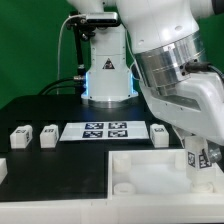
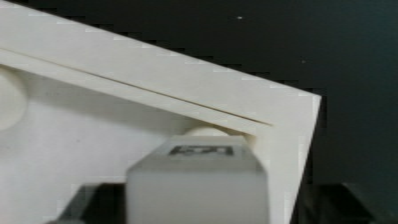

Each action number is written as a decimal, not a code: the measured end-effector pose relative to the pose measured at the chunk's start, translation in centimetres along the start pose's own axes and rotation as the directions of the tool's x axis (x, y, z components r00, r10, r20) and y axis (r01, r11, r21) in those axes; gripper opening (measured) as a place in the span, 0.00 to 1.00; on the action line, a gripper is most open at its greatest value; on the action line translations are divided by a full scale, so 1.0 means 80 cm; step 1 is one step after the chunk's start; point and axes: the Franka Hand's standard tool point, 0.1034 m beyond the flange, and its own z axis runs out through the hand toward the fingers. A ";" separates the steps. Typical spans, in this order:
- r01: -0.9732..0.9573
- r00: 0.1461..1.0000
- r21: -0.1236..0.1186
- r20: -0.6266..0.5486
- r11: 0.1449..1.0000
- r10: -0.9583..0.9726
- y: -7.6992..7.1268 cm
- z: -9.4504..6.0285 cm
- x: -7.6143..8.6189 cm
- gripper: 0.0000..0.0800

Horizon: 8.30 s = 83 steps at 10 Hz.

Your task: Assemble one leg

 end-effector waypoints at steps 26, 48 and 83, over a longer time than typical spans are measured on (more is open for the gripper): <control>-0.039 0.999 -0.033 0.002 0.999 0.039 -0.004 0.010 -0.001 0.48; 0.421 0.906 -0.087 -0.017 0.903 -0.424 -0.003 0.011 0.006 0.37; -0.191 0.981 -0.064 -0.053 0.980 0.188 -0.005 0.010 0.007 0.37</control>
Offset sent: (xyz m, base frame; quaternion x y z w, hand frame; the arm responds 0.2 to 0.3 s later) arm -0.0155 0.0018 0.0003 -0.0805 0.0173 -0.5372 0.8394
